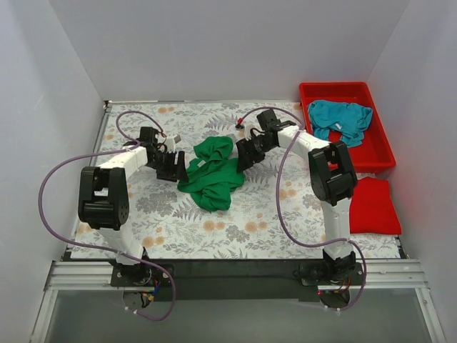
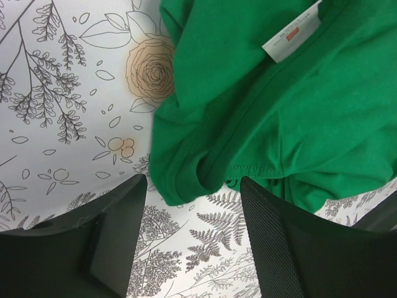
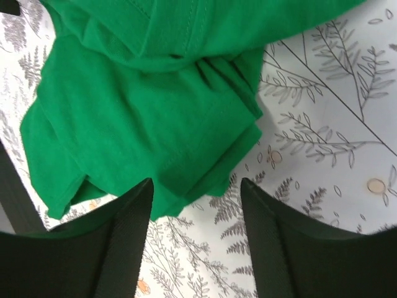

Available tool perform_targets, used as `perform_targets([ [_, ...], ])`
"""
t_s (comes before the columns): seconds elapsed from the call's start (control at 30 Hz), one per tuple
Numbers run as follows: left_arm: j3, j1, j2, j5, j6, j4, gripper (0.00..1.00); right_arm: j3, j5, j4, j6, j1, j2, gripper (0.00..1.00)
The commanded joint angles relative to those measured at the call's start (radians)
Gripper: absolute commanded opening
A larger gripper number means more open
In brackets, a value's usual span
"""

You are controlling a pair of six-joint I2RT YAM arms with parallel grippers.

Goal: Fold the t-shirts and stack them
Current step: Flatten the tshirt out

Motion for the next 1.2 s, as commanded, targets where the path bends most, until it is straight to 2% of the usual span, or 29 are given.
perform_targets([
  [0.0, 0.02, -0.003, 0.021, 0.011, -0.013, 0.034, 0.58, 0.052, -0.102, 0.025, 0.029, 0.004, 0.027, 0.63],
  [0.03, 0.022, -0.003, 0.027, 0.015, -0.019, 0.034, 0.52, 0.055, -0.107, 0.025, 0.032, 0.004, 0.039, 0.55],
  [0.1, 0.033, -0.003, 0.038, 0.032, -0.022, 0.033, 0.47, 0.064, -0.12, 0.025, 0.032, 0.004, 0.05, 0.42],
  [0.13, 0.039, -0.003, 0.042, 0.043, -0.025, 0.03, 0.45, 0.066, -0.128, 0.025, 0.035, 0.001, 0.053, 0.28],
  [0.2, 0.057, -0.003, 0.049, 0.078, -0.03, 0.019, 0.36, 0.066, -0.15, 0.024, 0.034, -0.005, 0.038, 0.07],
  [0.23, 0.065, -0.003, 0.049, 0.086, -0.033, 0.012, 0.29, 0.066, -0.145, 0.024, 0.033, -0.016, 0.029, 0.01],
  [0.27, 0.072, -0.003, 0.049, 0.08, -0.039, 0.007, 0.13, 0.061, -0.141, 0.024, 0.027, -0.024, 0.018, 0.01],
  [0.33, 0.108, -0.002, 0.042, 0.061, -0.037, -0.005, 0.0, 0.06, -0.145, 0.024, 0.027, -0.067, -0.022, 0.01],
  [0.5, 0.227, 0.064, -0.02, 0.066, -0.045, -0.07, 0.0, 0.063, -0.148, 0.019, 0.001, -0.176, -0.125, 0.01],
  [0.63, 0.406, 0.127, -0.043, 0.055, -0.07, -0.114, 0.0, 0.179, -0.121, -0.03, -0.054, -0.289, -0.174, 0.01],
  [0.77, 0.586, 0.159, -0.039, 0.049, -0.073, -0.208, 0.0, 0.236, -0.093, -0.057, -0.103, -0.349, -0.229, 0.01],
  [0.87, 0.661, 0.185, -0.08, 0.041, -0.063, -0.261, 0.0, 0.258, -0.094, -0.076, -0.131, -0.38, -0.321, 0.01],
  [1.0, 0.64, 0.205, -0.166, 0.06, -0.057, -0.277, 0.0, 0.235, -0.107, -0.081, -0.169, -0.387, -0.468, 0.01],
  [1.07, 0.617, 0.205, -0.183, 0.069, -0.057, -0.311, 0.0, 0.206, -0.116, -0.097, -0.172, -0.377, -0.491, 0.01],
  [1.1, 0.578, 0.205, -0.195, 0.057, -0.06, -0.309, 0.0, 0.146, -0.116, -0.102, -0.18, -0.368, -0.5, 0.06],
  [1.13, 0.545, 0.207, -0.221, 0.043, -0.066, -0.288, 0.0, 0.114, -0.099, -0.108, -0.195, -0.334, -0.516, 0.2],
  [1.17, 0.519, 0.208, -0.234, 0.032, -0.073, -0.274, 0.0, 0.069, -0.079, -0.111, -0.206, -0.312, -0.523, 0.27],
])
